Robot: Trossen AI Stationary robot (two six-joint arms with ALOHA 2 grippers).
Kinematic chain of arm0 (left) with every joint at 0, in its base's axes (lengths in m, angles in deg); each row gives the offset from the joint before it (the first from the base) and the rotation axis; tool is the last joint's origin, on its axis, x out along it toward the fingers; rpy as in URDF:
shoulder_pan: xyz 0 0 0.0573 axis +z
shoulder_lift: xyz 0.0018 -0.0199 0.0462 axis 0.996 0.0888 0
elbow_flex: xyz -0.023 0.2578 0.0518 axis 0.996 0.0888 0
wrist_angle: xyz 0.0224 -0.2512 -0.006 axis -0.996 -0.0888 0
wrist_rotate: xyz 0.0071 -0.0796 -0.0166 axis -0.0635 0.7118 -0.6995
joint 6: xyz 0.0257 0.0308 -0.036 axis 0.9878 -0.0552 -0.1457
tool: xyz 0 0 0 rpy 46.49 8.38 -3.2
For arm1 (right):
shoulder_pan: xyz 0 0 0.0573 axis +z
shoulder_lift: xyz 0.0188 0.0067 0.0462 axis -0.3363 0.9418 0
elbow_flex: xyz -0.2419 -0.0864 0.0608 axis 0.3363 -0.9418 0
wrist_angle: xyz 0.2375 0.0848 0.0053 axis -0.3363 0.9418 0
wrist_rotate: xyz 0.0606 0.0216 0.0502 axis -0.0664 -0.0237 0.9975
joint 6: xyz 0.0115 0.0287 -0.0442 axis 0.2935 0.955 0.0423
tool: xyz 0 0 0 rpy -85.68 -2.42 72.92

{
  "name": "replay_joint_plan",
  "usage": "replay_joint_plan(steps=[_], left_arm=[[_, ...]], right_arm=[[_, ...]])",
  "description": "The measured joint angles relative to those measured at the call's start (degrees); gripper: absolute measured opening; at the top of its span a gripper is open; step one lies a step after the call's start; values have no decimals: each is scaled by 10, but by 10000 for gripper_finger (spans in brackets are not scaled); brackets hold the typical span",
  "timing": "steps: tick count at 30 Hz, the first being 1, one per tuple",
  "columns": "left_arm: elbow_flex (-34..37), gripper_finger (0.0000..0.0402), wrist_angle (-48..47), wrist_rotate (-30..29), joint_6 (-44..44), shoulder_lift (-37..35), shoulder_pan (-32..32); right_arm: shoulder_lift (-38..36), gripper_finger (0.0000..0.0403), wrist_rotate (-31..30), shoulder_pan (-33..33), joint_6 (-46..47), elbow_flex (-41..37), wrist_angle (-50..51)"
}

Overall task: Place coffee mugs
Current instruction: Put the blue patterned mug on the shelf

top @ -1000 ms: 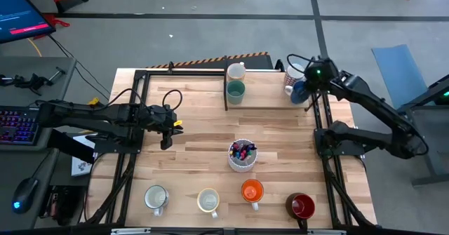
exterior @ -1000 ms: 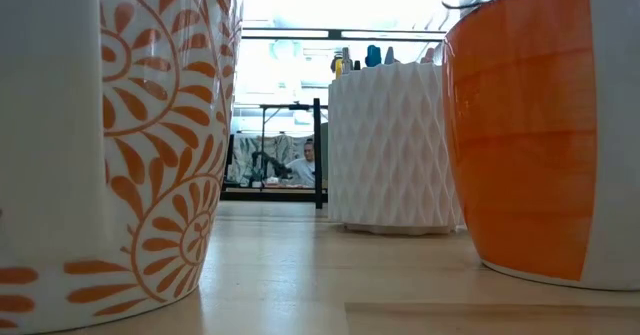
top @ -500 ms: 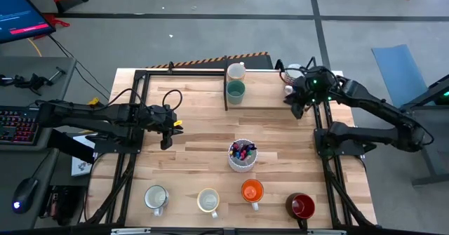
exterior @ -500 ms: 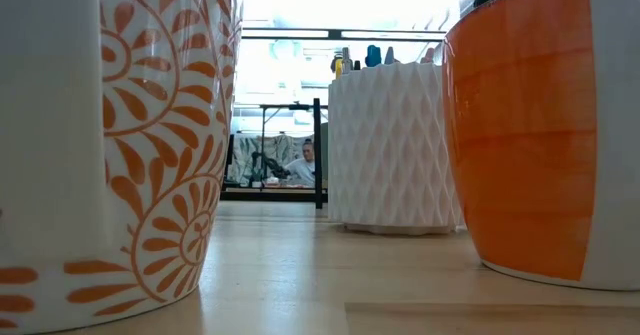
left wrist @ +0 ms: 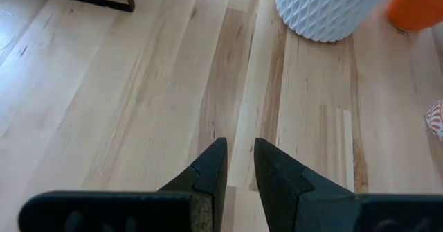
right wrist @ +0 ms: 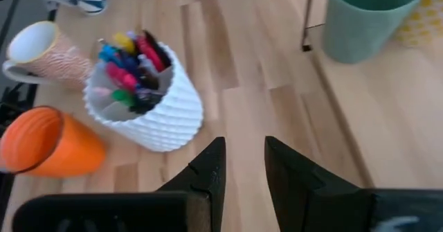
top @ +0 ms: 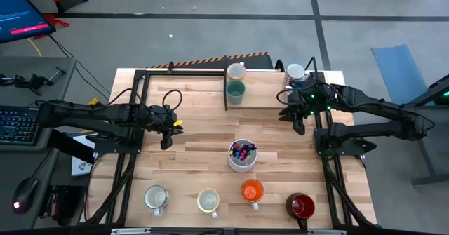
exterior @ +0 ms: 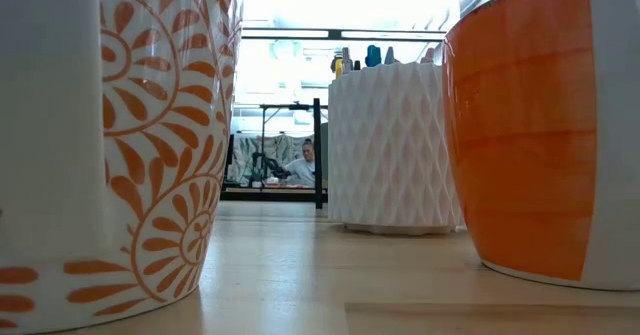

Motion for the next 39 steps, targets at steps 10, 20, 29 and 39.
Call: replay_joint_plan(steps=[10, 20, 29, 39], left_arm=[[0, 65, 23, 136, -82, 0, 0], [-21, 65, 61, 267, -202, 0, -92], [-132, 65, 59, 103, -177, 0, -272], [-155, 65, -10, -173, -298, 26, -492]], right_arm=[[0, 81, -1, 51, 14, 0, 0], [0, 81, -79, 62, 7, 0, 0], [0, 81, -94, 62, 10, 0, 0], [0, 81, -94, 62, 15, -35, -24]])
